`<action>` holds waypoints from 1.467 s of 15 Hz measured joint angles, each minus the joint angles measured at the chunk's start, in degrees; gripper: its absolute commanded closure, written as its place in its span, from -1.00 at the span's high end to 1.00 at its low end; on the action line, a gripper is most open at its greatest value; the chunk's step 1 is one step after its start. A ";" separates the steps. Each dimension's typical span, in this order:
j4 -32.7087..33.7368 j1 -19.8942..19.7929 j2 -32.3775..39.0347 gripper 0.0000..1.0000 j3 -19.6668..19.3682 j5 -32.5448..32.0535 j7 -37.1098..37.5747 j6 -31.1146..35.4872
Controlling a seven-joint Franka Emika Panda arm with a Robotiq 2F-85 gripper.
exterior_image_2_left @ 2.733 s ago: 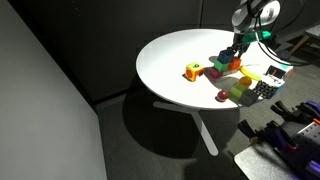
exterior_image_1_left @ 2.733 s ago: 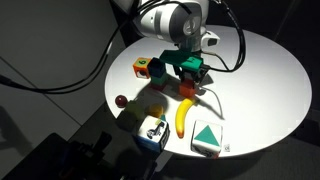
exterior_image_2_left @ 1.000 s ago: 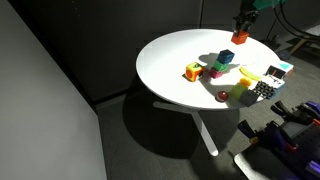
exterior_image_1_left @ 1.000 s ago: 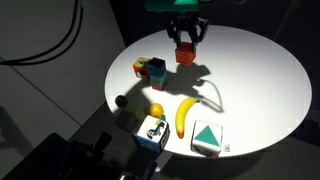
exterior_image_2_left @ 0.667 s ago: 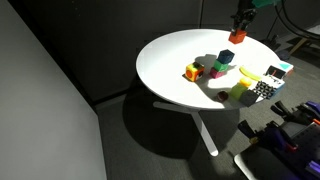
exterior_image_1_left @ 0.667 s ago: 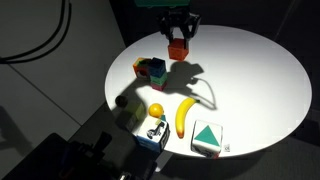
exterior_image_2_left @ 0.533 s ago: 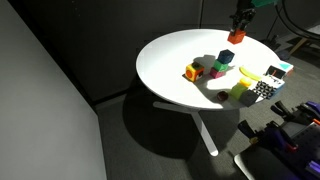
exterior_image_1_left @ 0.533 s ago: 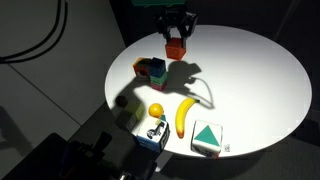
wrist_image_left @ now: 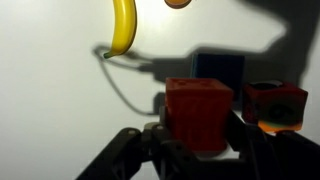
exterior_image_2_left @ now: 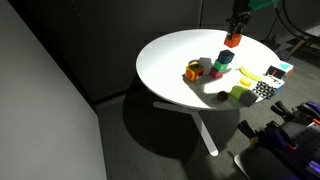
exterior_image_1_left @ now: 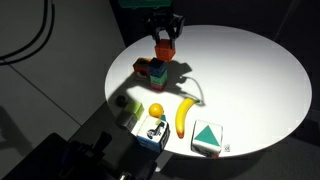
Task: Put the orange block on top of the blue block
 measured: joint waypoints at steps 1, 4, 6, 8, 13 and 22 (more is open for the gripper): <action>-0.26 0.15 -0.02 -0.42 0.18 0.00 0.02 0.00; -0.66 0.43 -0.02 -0.42 0.62 0.00 0.11 0.02; -0.67 0.62 -0.02 -0.42 0.76 0.00 0.21 0.02; -0.67 0.76 -0.02 -0.42 0.90 0.00 0.61 0.02; -0.68 1.17 -0.02 -0.42 1.29 0.01 2.21 0.02; -1.06 1.36 0.00 -0.42 1.49 0.03 5.38 0.02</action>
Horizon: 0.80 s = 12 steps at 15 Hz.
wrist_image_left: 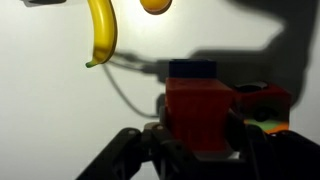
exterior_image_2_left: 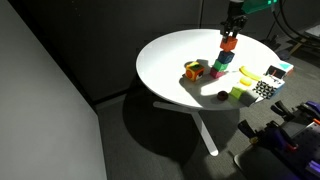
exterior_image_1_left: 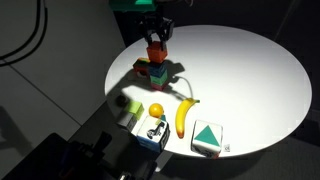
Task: Put the orange block on top of the blue block
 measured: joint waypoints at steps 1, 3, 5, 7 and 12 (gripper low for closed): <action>-0.14 0.00 0.00 -0.42 0.00 0.00 0.25 0.00; -0.45 0.00 0.00 -0.42 0.00 0.00 0.53 0.00; -0.75 0.00 0.00 -0.42 0.00 0.00 1.00 0.00; -0.95 0.00 0.00 -0.42 -0.01 0.00 1.54 0.00; -1.10 0.00 0.00 -0.42 -0.19 0.00 2.56 -0.18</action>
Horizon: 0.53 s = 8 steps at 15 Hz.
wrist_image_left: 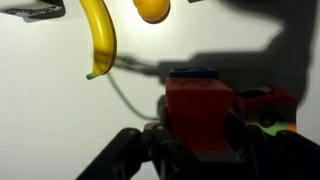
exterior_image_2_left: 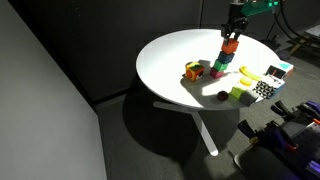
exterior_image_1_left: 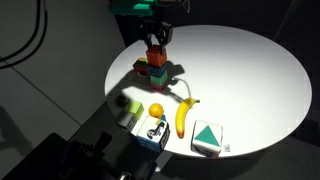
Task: Put the orange block on top of the blue block
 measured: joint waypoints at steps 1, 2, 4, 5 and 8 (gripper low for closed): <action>-0.03 0.00 0.00 -0.42 -0.04 0.00 0.06 -0.12; -0.05 0.00 0.00 -0.42 -0.07 0.00 0.14 -0.26; -0.09 0.00 0.01 -0.42 -0.08 0.00 0.21 -0.72; -0.10 0.00 0.01 -0.42 -0.08 0.00 0.22 -0.93; -0.11 0.00 0.04 -0.42 -0.09 0.00 0.23 -1.41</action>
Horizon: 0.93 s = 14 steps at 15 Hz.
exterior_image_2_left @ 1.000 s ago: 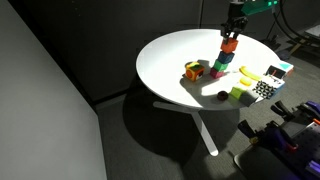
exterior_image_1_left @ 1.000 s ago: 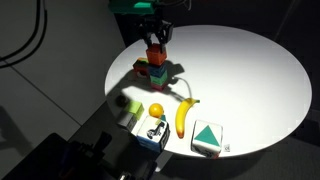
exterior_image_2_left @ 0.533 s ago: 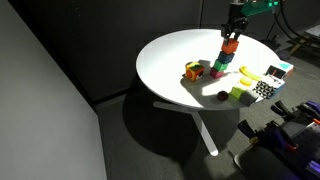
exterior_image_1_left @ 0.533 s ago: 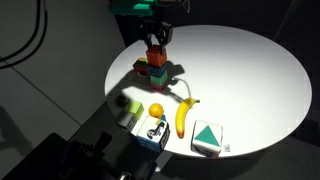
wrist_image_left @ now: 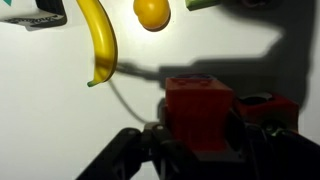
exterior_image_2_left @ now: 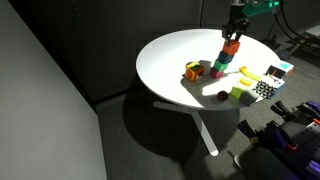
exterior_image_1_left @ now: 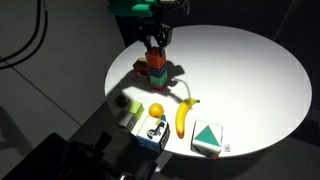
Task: Put the orange block on top of the blue block
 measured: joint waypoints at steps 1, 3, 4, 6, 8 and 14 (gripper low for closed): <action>0.00 0.00 0.02 -0.06 -0.01 0.00 0.00 -0.07; -0.01 0.00 0.05 0.55 -0.05 0.00 0.00 -0.10; -0.01 0.00 0.07 0.57 -0.08 0.00 0.00 -0.11; -0.02 0.00 0.10 0.86 -0.15 0.00 0.01 -0.11; -0.02 0.00 0.10 1.00 -0.22 0.00 0.03 -0.11; -0.02 0.00 0.10 1.00 -0.32 0.00 0.05 -0.11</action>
